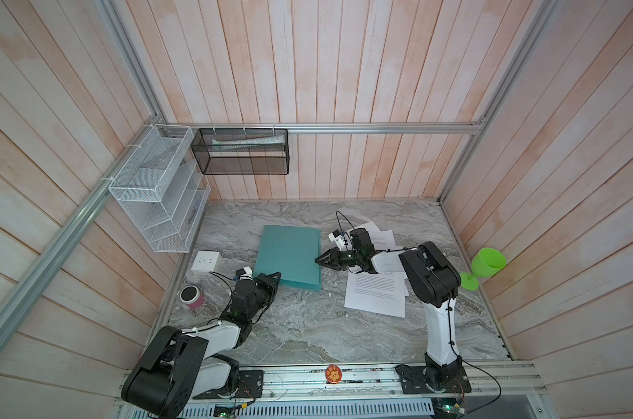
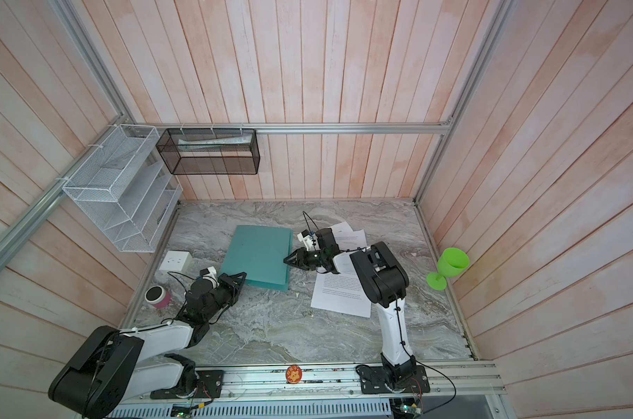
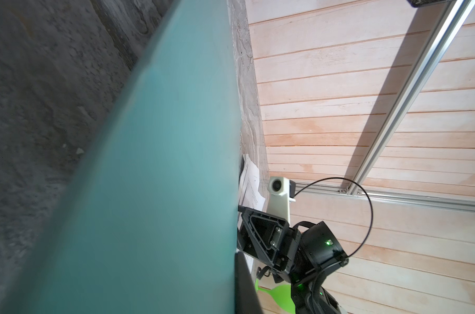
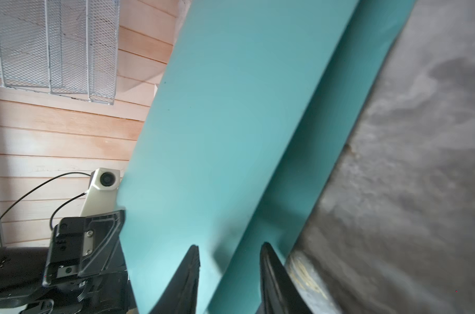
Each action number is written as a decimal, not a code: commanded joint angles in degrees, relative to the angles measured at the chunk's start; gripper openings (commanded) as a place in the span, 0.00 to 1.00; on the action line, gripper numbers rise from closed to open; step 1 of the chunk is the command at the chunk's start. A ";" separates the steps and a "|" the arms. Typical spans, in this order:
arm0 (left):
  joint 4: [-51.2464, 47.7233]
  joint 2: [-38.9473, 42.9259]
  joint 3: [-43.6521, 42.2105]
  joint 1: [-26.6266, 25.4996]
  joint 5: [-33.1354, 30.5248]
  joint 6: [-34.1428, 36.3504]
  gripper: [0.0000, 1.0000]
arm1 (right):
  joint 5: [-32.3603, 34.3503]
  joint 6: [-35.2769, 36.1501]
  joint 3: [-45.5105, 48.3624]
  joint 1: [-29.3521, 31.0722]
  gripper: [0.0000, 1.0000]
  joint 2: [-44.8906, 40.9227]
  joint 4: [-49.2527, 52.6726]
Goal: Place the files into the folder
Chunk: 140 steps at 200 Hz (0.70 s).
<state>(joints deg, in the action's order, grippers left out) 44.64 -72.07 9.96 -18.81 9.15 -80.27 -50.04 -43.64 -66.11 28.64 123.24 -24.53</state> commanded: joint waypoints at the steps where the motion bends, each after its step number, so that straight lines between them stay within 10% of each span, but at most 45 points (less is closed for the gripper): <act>1: 1.64 1.26 -0.55 -0.46 0.95 0.19 0.00 | -2.60 -2.05 -1.60 0.32 0.35 1.54 -3.71; 48: -2.65 0.63 -0.35 -0.64 2.88 0.94 0.00 | -7.14 -7.48 -4.85 1.11 0.27 4.91 -10.89; 90: -15.61 0.78 3.79 -0.03 8.08 6.44 0.00 | -7.86 -10.90 -5.00 1.23 0.00 5.06 -14.49; 121: -38.91 3.26 12.50 0.09 8.58 18.70 0.71 | -6.58 -9.75 -6.01 1.38 0.00 3.58 -9.92; 140: -51.10 4.81 16.82 -0.18 7.32 25.06 0.80 | -4.70 -9.19 -5.54 1.43 0.00 2.04 -7.78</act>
<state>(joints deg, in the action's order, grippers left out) 13.34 -70.24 21.28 -18.76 15.66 -67.53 -55.96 -53.95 -70.76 29.50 127.52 -34.52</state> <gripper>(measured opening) 0.752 0.047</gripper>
